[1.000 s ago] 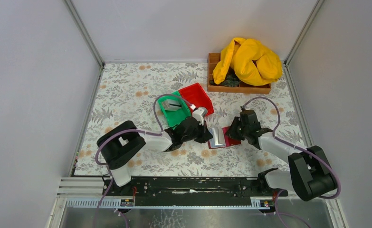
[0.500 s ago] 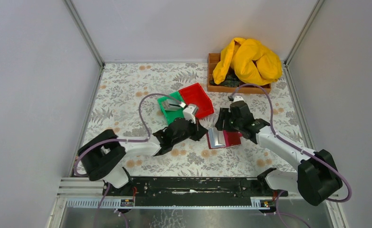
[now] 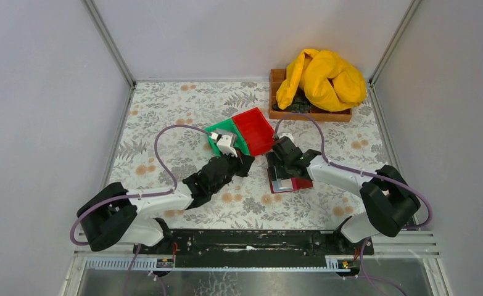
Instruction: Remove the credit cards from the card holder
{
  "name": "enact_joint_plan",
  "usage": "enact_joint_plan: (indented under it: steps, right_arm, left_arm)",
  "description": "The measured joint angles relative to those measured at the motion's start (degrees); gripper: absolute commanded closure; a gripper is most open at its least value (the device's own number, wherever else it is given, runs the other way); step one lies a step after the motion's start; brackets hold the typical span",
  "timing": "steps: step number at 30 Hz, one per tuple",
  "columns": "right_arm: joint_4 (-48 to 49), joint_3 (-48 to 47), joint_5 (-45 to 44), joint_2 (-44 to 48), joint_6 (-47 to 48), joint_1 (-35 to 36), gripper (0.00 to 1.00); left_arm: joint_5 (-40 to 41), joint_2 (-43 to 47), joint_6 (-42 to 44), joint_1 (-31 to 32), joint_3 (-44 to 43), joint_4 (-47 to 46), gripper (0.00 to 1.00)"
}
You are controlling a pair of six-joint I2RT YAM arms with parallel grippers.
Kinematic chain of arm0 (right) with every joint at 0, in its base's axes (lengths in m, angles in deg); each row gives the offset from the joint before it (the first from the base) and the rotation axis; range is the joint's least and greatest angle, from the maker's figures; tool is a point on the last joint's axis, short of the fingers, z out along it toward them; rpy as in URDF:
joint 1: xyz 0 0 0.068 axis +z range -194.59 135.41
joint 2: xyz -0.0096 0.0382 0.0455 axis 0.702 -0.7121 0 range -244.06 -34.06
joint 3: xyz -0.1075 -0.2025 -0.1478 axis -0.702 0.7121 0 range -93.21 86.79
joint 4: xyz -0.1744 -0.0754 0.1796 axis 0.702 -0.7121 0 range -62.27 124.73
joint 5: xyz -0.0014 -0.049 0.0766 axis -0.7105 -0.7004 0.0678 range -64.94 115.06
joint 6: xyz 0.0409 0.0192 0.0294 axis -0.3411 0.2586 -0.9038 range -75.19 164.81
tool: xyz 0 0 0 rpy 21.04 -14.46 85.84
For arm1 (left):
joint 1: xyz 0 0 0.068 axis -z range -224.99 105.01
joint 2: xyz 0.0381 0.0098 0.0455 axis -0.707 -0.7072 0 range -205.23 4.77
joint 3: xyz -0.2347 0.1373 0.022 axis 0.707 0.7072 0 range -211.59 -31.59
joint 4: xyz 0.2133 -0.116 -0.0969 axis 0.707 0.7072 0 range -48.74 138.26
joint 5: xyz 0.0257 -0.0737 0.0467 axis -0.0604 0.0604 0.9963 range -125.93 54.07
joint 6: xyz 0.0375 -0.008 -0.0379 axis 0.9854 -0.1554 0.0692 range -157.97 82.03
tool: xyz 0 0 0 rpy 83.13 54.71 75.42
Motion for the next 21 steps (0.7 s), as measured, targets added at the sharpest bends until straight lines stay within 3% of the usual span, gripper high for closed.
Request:
enact_joint_plan:
  steps: [7, 21]
  right_arm:
    - [0.07, 0.0, -0.31, -1.64, 0.15, 0.59, 0.32]
    - [0.07, 0.02, -2.45, -3.04, 0.37, 1.27, 0.5]
  left_arm:
    - [0.22, -1.27, 0.28, 0.0, 0.0, 0.11, 0.93]
    - [0.17, -2.86, 0.68, 0.0, -0.04, 0.07, 0.93]
